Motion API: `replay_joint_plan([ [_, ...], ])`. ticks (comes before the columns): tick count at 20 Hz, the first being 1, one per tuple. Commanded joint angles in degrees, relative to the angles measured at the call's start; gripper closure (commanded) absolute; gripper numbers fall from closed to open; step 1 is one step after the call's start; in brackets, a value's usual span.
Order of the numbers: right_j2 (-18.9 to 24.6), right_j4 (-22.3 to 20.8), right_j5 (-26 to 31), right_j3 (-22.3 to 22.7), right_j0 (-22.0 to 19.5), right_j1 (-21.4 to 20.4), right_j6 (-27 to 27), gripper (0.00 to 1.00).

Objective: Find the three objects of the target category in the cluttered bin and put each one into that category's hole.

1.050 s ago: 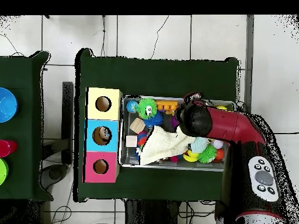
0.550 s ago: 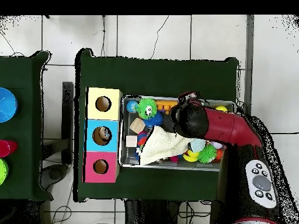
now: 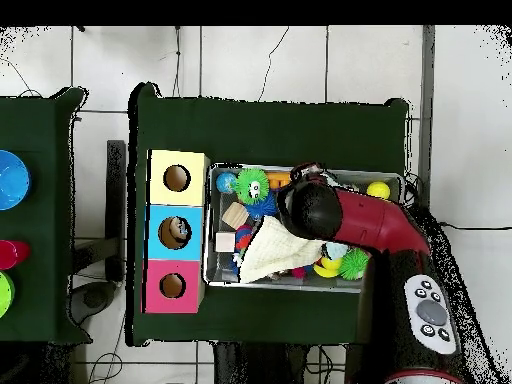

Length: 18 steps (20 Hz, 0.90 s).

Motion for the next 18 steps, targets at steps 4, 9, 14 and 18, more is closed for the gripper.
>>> replay_joint_plan([
  [4,0.4,9.1,2.6,9.7,5.7,0.4,12.5,1.0],
  [9,-2.5,15.0,1.8,12.4,10.4,-0.6,16.7,1.0],
  [14,-4.7,21.9,0.6,15.9,15.1,-2.0,20.5,1.0],
  [18,-6.3,27.3,1.7,17.6,18.5,-3.6,22.0,1.0],
])
